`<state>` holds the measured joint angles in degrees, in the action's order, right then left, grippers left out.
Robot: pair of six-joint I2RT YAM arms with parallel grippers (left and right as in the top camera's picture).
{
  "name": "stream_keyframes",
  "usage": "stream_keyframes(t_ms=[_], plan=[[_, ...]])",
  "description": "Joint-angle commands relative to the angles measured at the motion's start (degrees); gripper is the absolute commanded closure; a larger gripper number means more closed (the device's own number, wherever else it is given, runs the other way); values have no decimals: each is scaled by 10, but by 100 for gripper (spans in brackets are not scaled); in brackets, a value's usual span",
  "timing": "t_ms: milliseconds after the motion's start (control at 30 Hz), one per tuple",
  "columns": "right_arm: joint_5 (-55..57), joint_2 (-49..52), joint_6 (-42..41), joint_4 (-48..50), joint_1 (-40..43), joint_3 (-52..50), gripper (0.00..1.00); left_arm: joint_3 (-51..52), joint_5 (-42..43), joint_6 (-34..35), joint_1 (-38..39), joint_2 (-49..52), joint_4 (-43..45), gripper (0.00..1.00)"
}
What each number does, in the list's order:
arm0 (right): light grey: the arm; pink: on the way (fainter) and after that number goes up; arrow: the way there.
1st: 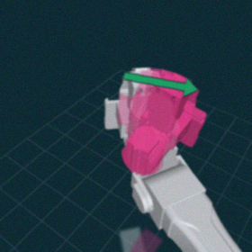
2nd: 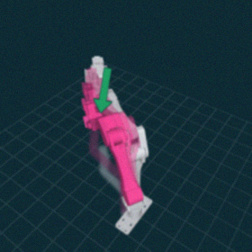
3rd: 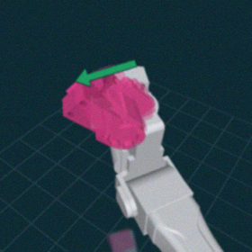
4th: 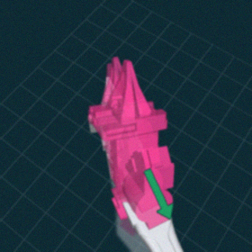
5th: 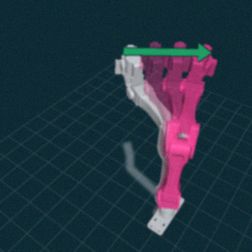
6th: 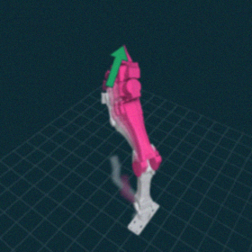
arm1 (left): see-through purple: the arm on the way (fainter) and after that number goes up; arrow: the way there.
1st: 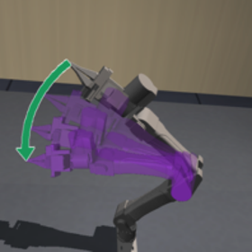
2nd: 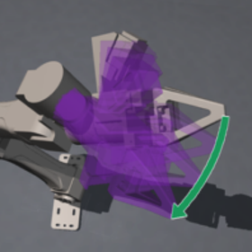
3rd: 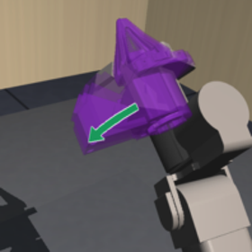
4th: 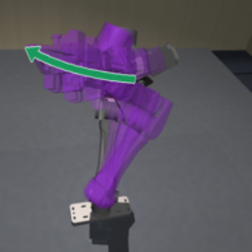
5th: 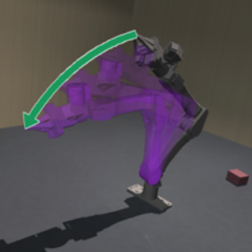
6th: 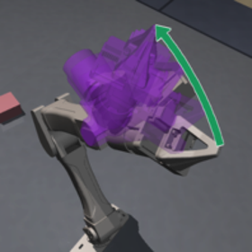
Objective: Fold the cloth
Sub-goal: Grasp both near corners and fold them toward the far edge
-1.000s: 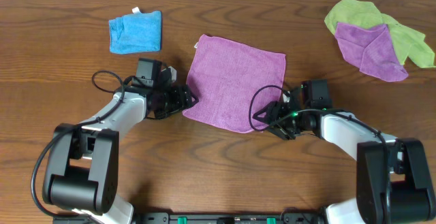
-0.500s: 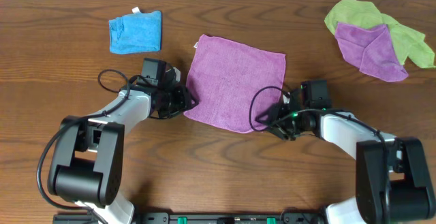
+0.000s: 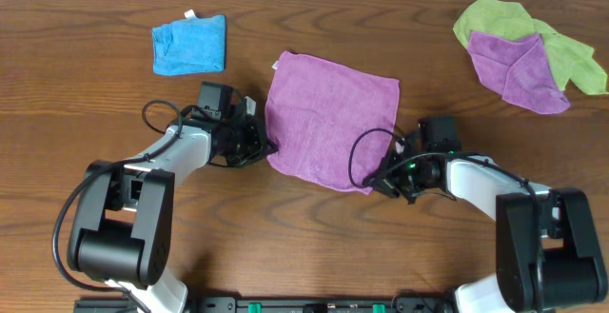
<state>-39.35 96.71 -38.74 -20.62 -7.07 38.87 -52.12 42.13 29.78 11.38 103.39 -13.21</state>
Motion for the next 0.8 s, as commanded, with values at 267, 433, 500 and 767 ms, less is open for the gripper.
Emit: stream_keyframes(t_ms=[267,433,500,767], plan=[[31,-92,80,-74,80,7,98,-5,50,20,17,-15,-33,94],[36,-94,91,-73,91,7,98,-5,46,34,75,-37,-22,94],[50,-94,91,-70,91,7,98,-5,39,53,103,-39,-9,94],[91,-94,90,-62,93,23,98,-5,23,82,146,-39,15,94]])
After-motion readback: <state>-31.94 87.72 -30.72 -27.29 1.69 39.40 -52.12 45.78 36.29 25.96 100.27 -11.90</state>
